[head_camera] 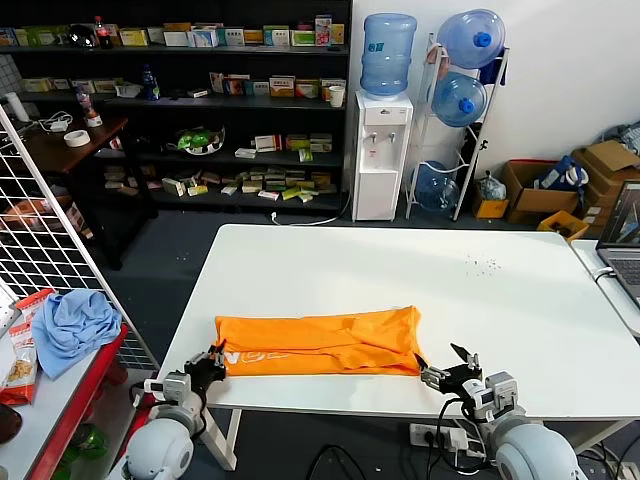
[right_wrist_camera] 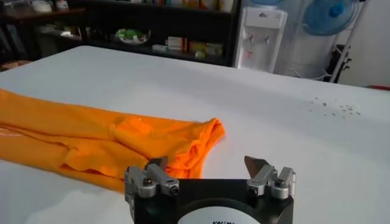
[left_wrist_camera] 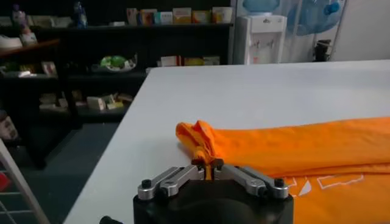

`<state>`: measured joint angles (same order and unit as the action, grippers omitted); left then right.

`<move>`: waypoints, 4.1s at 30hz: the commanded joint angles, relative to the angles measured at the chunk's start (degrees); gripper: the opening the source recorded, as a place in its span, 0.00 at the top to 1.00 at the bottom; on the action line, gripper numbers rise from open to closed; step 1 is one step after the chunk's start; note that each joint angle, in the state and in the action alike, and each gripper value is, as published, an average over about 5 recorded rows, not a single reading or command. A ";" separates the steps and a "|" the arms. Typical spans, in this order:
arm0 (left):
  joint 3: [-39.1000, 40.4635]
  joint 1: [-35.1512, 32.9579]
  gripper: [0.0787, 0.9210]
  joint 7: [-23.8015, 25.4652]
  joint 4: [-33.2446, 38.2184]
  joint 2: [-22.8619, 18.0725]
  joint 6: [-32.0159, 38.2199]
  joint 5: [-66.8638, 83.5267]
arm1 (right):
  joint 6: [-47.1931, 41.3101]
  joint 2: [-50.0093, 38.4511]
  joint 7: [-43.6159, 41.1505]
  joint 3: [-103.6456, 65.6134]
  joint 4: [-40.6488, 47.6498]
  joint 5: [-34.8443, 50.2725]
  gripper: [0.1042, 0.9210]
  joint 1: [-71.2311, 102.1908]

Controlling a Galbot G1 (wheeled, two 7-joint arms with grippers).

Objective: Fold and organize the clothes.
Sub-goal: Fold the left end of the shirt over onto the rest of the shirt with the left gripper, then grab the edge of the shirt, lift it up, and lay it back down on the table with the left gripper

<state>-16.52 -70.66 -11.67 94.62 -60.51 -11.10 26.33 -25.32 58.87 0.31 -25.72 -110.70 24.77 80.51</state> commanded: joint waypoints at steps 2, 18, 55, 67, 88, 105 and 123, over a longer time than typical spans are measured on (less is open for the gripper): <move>-6.00 3.49 0.94 -0.42 -5.14 8.33 1.33 -1.72 | 4.44 0.47 1.33 -0.02 1.59 -0.94 0.12 -0.66; 5.51 -1.24 0.94 -3.50 16.68 3.99 -0.92 0.61 | 13.21 2.85 6.51 0.09 6.09 -2.99 0.12 -3.14; 31.84 17.44 0.93 -5.44 -1.36 -16.46 -0.70 -0.97 | 15.12 5.12 7.41 -0.76 8.15 -3.66 0.12 -4.00; 34.75 15.68 0.58 -5.02 -2.84 -14.01 -2.95 -2.27 | 14.57 5.00 7.29 -0.30 8.34 -3.41 0.12 -4.80; 20.65 10.51 0.12 -1.12 6.36 -7.23 7.40 -0.81 | 12.72 4.51 -2.46 2.92 7.30 -5.72 0.12 -4.62; 15.91 9.21 0.12 -3.29 0.45 -7.84 9.19 -7.30 | 19.40 5.08 -13.49 15.37 17.85 -12.73 0.12 -15.85; 13.47 7.63 0.12 -3.66 1.84 -7.99 10.04 -7.85 | 19.11 10.92 -12.39 20.76 32.58 -16.89 0.12 -27.23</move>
<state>-2.13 -62.65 -15.21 96.53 -68.51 -1.32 18.97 -6.22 67.11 -11.65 -7.72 -85.81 10.14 58.65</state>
